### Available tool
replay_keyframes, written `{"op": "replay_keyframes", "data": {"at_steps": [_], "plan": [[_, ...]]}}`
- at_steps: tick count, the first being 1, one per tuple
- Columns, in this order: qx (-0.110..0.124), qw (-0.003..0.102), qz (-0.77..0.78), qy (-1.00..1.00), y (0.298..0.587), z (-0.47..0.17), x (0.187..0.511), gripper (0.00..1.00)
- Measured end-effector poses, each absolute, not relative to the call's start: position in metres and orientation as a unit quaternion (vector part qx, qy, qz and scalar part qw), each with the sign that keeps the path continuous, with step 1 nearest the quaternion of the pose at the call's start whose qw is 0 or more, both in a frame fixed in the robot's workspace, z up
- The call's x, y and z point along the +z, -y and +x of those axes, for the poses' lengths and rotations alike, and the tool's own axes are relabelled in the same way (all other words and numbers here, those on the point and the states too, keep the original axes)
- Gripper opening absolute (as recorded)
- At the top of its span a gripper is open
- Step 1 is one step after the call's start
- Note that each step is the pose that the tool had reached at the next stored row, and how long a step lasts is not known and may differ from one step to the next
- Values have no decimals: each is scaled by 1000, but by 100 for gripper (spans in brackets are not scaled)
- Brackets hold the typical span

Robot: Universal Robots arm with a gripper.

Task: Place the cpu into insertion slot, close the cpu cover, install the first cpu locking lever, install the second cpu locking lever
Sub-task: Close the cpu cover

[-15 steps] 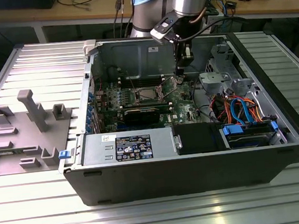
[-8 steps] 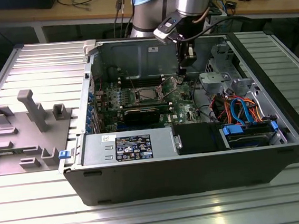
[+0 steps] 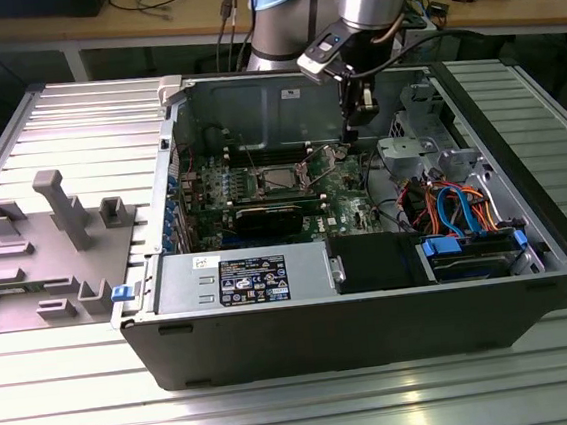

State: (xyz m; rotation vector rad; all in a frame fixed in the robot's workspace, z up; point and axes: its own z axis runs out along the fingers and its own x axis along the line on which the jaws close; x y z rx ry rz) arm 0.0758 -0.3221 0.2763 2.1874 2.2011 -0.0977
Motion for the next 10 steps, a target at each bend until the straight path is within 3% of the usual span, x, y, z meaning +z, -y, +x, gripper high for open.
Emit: {"op": "replay_keyframes", "data": {"at_steps": [10], "plan": [[-31, 18, 704, -709, 322, 86, 276, 11]]}}
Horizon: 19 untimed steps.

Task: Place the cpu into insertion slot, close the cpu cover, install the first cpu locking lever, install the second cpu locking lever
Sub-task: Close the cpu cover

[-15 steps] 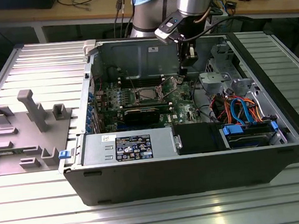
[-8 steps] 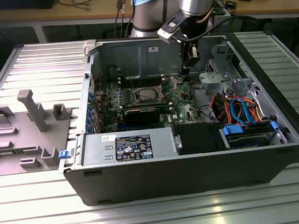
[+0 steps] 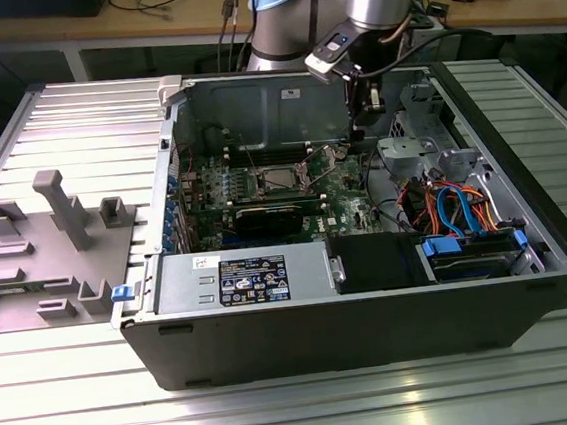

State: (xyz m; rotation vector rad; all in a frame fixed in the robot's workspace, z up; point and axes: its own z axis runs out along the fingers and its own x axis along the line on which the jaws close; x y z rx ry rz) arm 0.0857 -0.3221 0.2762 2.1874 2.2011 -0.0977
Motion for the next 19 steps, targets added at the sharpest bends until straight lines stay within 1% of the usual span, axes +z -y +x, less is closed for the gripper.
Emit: {"op": "replay_keyframes", "data": {"at_steps": [17, 19], "plan": [[-31, 18, 704, -709, 322, 105, 276, 11], [-31, 18, 704, -709, 322, 98, 275, 11]]}}
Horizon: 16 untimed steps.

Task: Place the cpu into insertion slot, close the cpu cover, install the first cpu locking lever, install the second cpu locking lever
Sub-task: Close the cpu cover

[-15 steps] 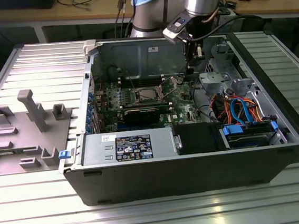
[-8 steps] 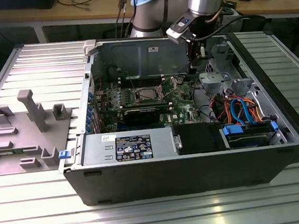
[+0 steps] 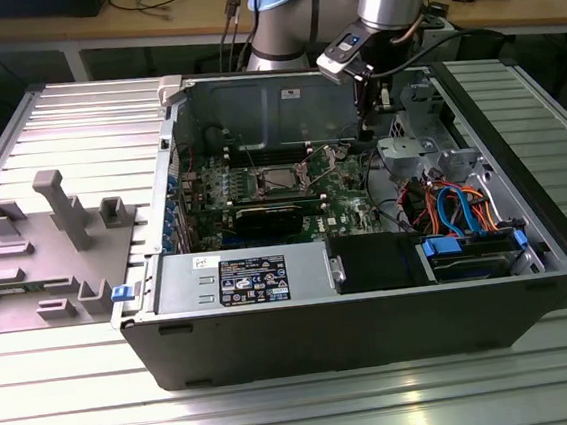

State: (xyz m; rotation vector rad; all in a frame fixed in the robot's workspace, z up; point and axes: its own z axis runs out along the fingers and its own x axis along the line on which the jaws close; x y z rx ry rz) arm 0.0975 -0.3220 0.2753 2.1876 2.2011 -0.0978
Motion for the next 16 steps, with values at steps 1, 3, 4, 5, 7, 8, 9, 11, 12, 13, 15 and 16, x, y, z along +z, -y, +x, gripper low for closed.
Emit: {"op": "replay_keyframes", "data": {"at_steps": [1, 3, 4, 5, 7, 8, 9, 11, 12, 13, 15, 16], "plan": [[-31, 18, 704, -709, 322, 91, 275, 11], [-31, 18, 705, -709, 322, 81, 275, 11], [-31, 18, 704, -709, 322, 81, 275, 11], [-31, 18, 704, -709, 322, 81, 275, 11], [-31, 18, 704, -709, 322, 81, 275, 11], [-31, 18, 704, -709, 322, 81, 275, 11], [-31, 18, 704, -709, 322, 81, 274, 11], [-31, 18, 704, -709, 322, 81, 274, 11], [-31, 18, 704, -709, 322, 81, 273, 11], [-31, 18, 704, -709, 322, 81, 273, 11], [-31, 18, 704, -709, 322, 81, 272, 11], [-31, 18, 704, -709, 322, 81, 272, 11]]}}
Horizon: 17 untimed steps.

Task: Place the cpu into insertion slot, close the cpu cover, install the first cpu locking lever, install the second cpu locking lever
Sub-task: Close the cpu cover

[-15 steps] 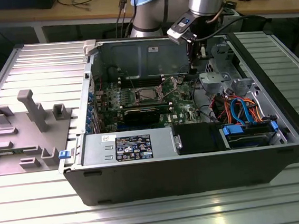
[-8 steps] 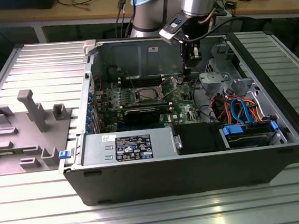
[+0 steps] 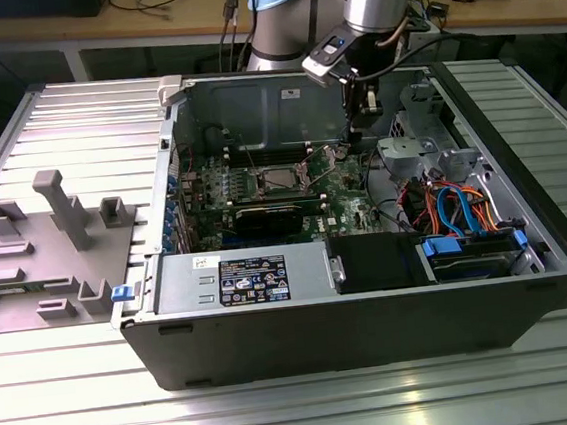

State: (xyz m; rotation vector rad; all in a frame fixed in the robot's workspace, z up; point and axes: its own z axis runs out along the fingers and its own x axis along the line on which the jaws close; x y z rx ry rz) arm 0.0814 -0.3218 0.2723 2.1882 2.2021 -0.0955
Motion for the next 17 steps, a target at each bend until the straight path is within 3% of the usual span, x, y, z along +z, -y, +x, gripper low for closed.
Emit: {"op": "replay_keyframes", "data": {"at_steps": [17], "plan": [[-29, 16, 705, -709, 319, 82, 256, 11]]}}
